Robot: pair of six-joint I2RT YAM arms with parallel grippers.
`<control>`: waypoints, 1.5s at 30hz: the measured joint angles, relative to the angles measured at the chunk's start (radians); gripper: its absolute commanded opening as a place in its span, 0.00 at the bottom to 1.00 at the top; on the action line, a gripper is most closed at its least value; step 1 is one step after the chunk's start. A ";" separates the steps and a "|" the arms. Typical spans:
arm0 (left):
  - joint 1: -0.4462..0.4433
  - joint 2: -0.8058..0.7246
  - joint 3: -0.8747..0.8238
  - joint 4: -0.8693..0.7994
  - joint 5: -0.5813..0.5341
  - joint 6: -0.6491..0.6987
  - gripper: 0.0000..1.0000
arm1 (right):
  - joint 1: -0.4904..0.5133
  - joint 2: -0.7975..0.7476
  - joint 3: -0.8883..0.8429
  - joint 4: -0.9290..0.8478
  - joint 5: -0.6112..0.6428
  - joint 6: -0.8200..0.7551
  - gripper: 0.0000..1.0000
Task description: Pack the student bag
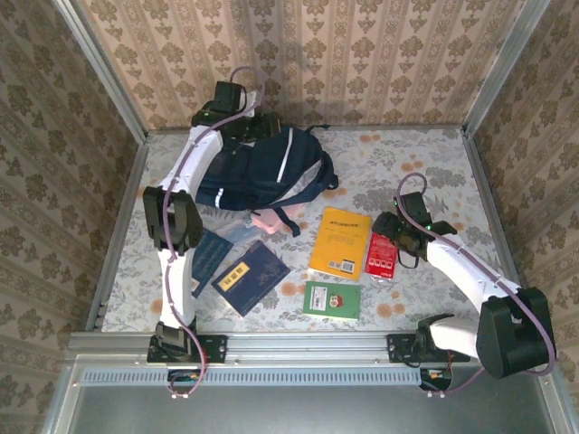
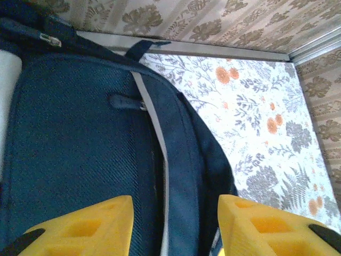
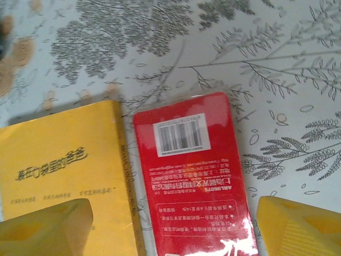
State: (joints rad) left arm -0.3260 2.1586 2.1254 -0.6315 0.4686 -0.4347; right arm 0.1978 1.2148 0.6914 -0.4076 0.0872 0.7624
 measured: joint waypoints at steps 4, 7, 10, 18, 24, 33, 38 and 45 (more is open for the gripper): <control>-0.072 -0.206 -0.265 0.083 -0.012 -0.052 0.46 | -0.039 0.035 -0.053 0.079 -0.048 0.001 0.82; -0.172 -0.349 -0.459 0.171 -0.011 -0.099 0.45 | -0.072 0.069 -0.092 0.127 -0.066 0.000 0.83; -0.286 -0.414 -0.607 0.237 -0.024 -0.116 0.45 | -0.085 0.092 -0.100 0.138 -0.061 -0.007 0.84; -0.439 -0.388 -0.842 0.266 -0.076 -0.115 0.44 | -0.089 0.115 -0.119 0.220 -0.074 -0.029 0.84; -0.441 -0.328 -0.871 0.280 -0.103 -0.099 0.44 | -0.101 0.146 -0.122 0.248 -0.096 -0.035 0.82; -0.446 -0.219 -0.869 0.293 -0.087 -0.083 0.39 | -0.115 0.129 -0.146 0.275 -0.141 -0.045 0.75; -0.447 -0.190 -0.850 0.296 -0.064 -0.079 0.38 | -0.114 0.137 -0.150 0.323 -0.243 -0.041 0.74; -0.448 -0.176 -0.833 0.295 -0.062 -0.070 0.33 | -0.120 0.143 -0.167 0.362 -0.305 -0.018 0.67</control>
State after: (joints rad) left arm -0.7738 1.9823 1.2922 -0.3363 0.4065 -0.5045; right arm 0.0780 1.3582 0.5240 -0.0452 -0.2176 0.7448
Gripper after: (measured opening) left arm 0.340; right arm 0.690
